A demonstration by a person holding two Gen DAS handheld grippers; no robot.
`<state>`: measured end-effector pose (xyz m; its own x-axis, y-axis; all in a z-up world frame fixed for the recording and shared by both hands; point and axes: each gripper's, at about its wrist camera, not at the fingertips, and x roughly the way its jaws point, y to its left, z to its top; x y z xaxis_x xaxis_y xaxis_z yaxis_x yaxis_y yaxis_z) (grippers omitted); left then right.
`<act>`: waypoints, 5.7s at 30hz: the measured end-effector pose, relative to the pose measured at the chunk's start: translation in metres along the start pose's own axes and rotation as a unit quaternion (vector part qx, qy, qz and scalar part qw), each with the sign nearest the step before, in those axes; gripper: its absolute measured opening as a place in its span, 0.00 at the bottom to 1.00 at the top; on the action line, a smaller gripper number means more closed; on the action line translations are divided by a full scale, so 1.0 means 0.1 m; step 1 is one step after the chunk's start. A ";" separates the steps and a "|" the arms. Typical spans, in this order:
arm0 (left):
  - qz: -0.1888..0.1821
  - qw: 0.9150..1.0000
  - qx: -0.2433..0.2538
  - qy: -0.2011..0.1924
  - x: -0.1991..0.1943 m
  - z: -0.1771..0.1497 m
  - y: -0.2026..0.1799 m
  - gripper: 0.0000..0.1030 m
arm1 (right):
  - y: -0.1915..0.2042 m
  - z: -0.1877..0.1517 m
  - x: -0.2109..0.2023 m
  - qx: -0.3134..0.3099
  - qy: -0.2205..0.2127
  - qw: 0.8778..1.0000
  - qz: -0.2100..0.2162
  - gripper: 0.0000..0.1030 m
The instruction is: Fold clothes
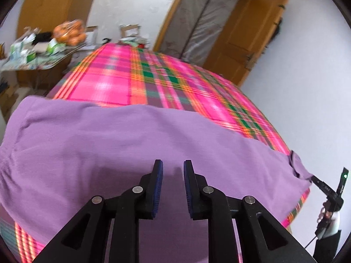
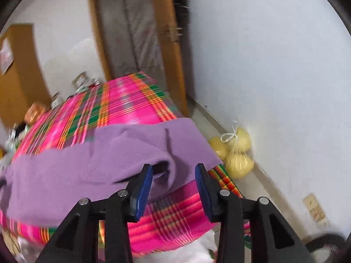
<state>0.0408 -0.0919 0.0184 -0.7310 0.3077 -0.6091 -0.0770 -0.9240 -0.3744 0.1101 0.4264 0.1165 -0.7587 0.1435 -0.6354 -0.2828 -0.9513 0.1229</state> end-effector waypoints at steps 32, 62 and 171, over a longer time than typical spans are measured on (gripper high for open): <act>-0.092 0.987 0.115 0.062 0.30 -0.34 -1.01 0.26 | -0.86 0.39 0.26 0.154 -0.058 0.986 0.021 0.08; -0.142 0.972 0.166 0.083 0.42 -0.44 -1.43 0.35 | -1.26 0.43 0.70 0.305 -0.022 0.936 0.176 0.07; -0.179 0.940 0.286 0.057 0.06 -0.84 -1.64 0.00 | 1.40 -0.42 -0.19 -0.330 -0.010 0.879 0.343 0.02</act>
<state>0.1059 0.0808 0.0179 -0.5133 0.6142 -0.5993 -0.6793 -0.7176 -0.1536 0.1094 0.2795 0.1135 -0.6303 -0.5272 -0.5699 0.6425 -0.7663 -0.0017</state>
